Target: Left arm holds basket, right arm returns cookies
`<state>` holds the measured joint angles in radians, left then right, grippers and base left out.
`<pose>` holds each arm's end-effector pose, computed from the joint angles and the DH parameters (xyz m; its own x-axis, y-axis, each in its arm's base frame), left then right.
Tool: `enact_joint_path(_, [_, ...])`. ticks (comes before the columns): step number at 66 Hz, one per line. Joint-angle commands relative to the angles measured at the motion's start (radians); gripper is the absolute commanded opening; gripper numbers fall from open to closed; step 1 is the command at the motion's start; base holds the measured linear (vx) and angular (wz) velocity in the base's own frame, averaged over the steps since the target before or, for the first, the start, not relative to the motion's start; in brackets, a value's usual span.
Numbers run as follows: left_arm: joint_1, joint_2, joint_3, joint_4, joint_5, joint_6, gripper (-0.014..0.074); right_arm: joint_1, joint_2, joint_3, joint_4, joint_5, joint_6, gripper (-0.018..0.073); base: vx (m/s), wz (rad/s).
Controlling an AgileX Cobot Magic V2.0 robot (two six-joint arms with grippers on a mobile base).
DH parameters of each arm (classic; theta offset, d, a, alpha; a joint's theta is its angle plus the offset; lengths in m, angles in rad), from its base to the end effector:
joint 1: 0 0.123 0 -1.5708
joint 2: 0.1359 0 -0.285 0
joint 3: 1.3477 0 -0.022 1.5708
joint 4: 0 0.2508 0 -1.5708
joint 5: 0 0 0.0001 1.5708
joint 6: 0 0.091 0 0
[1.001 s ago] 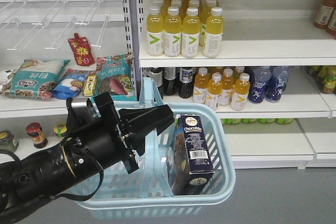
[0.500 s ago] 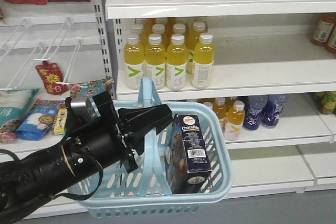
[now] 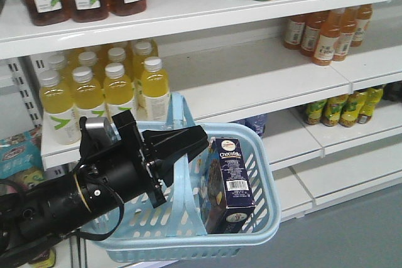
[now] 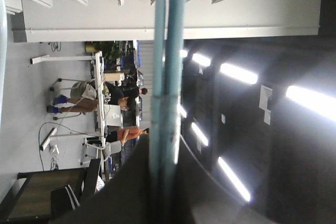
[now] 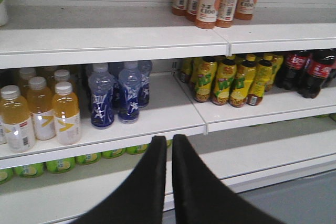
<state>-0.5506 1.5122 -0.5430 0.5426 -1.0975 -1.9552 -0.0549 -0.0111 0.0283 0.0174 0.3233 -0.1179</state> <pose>0.2153 -0.1813 0.2395 -0.8610 -0.5065 0.0465 0.0276 -0.1378 -0.9901 0.0539 -0.0025 0.1751 -0.2539 -0.0874 -0.9633 0.0240 0.9950 -0.0966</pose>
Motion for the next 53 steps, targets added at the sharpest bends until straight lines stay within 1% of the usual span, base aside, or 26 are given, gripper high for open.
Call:
enact_joint_path(1, [-0.007, -0.035, -0.03, -0.039, -0.269, 0.006, -0.0003, -0.005, -0.012, 0.016, -0.009, -0.072, -0.008, 0.0004, 0.12, -0.47])
enact_joint_path(53, [-0.007, -0.035, -0.03, -0.039, -0.269, 0.006, -0.0003, -0.005, -0.012, 0.016, -0.009, -0.07, -0.008, 0.0004, 0.11, -0.45])
